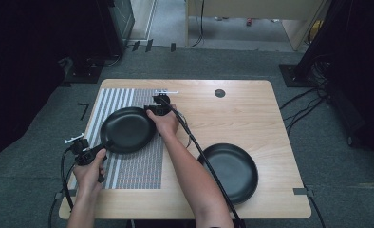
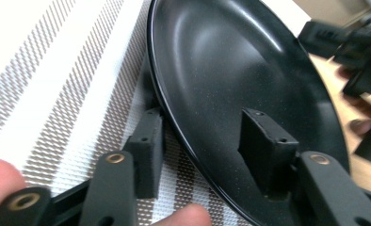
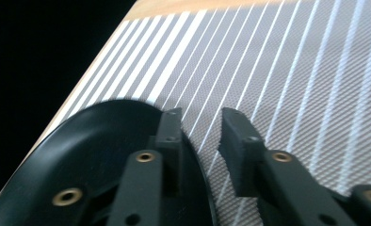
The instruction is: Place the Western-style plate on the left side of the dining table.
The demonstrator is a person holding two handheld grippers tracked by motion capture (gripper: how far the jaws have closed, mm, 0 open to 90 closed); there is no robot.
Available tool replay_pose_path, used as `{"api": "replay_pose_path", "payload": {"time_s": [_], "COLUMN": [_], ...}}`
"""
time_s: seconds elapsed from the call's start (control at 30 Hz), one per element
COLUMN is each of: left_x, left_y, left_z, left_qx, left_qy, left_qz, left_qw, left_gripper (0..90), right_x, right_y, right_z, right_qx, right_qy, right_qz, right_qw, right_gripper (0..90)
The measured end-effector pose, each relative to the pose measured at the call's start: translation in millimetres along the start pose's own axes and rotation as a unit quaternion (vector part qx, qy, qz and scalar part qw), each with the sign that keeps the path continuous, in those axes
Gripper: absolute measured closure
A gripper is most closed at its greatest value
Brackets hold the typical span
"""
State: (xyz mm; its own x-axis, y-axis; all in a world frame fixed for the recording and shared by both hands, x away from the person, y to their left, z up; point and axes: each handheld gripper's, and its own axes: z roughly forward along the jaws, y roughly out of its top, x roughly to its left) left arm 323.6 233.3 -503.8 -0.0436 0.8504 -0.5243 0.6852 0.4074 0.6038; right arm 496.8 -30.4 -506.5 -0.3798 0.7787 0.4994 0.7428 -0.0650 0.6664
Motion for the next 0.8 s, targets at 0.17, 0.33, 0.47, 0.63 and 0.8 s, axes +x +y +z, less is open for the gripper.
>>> {"api": "replay_pose_path", "payload": {"time_s": [0.17,0.33,0.47,0.63,0.8], "left_x": [-10.8,-21.2,-28.8,-38.3,-45.9], "left_y": [4.0,5.5,6.0,4.8,2.3], "left_z": [-10.1,-16.7,-21.7,-25.6,-27.0], "left_qx": [-0.023,-0.037,-0.041,-0.046,-0.046], "left_qy": [0.009,0.003,-0.001,-0.007,-0.009], "left_qz": [0.030,0.052,0.068,0.086,0.097], "left_qw": [0.9993,0.9980,0.9968,0.9952,0.9942], "left_gripper": [39.2,33.6,31.6,31.8,29.5], "right_x": [6.5,12.4,15.3,13.0,12.2], "right_y": [8.2,13.9,14.8,11.6,9.4], "right_z": [-14.6,-34.3,-50.0,-70.9,-88.3], "right_qx": [-0.027,-0.055,-0.070,-0.085,-0.078], "right_qy": [-0.025,-0.018,-0.009,0.022,0.015], "right_qz": [-0.017,-0.006,-0.017,-0.003,-0.011], "right_qw": [0.9992,0.9983,0.9973,0.9962,0.9967], "right_gripper": [59.2,60.0,56.6,52.6,42.0]}}
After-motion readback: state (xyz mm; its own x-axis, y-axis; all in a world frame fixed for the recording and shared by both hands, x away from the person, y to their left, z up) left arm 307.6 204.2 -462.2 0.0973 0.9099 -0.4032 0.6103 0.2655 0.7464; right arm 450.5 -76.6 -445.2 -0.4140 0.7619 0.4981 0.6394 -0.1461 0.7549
